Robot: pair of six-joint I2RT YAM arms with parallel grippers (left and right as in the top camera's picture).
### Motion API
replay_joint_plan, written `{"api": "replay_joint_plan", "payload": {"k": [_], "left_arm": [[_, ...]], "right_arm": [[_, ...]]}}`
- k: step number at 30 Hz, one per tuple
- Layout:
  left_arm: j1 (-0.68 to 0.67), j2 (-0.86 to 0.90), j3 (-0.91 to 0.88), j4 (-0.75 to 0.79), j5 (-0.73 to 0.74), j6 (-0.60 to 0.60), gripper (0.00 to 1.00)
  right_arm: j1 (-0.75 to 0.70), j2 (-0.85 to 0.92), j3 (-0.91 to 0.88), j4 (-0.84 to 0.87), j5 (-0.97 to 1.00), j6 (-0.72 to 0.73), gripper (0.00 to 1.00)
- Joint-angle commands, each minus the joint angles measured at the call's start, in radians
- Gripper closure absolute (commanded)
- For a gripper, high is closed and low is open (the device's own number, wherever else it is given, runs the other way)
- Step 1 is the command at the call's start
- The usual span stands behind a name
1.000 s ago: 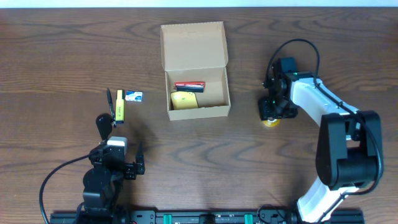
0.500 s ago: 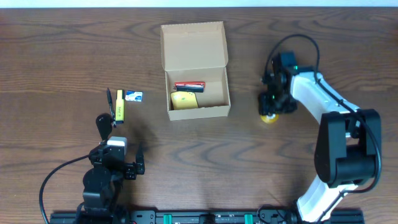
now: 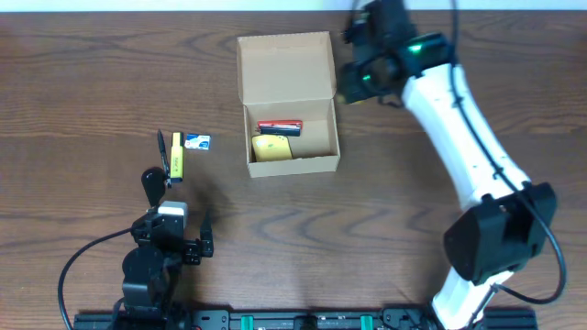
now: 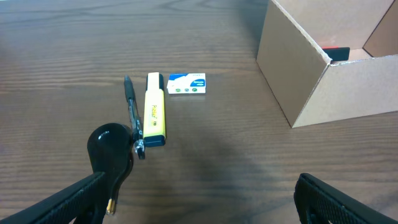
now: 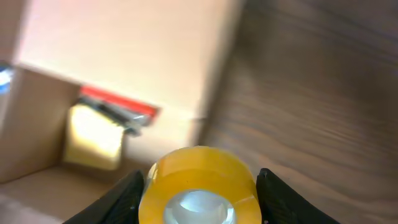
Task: Pack container
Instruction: 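Carry the tape roll into the box and lower it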
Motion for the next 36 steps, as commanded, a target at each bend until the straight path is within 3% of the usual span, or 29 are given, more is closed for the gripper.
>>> {"api": "replay_joint_plan", "payload": {"k": [1, 7, 29, 32, 36], "left_arm": [[0.004, -0.007, -0.016, 0.000, -0.018, 0.003, 0.05], [0.004, -0.007, -0.016, 0.000, -0.018, 0.003, 0.05], [0.004, -0.007, -0.016, 0.000, -0.018, 0.003, 0.05], [0.004, -0.007, -0.016, 0.000, -0.018, 0.003, 0.05], [0.004, -0.007, -0.016, 0.000, -0.018, 0.003, 0.05]], "right_arm": [[0.084, 0.006, -0.008, -0.003, 0.049, 0.031, 0.98], [0.151, 0.037, -0.050, -0.039, 0.109, 0.133, 0.99], [0.161, 0.124, -0.152, -0.004, 0.070, 0.176, 0.99], [0.164, 0.132, -0.152, 0.002, 0.070, 0.180, 0.97], [0.174, 0.132, -0.152, 0.018, 0.070, 0.179, 0.83]]}}
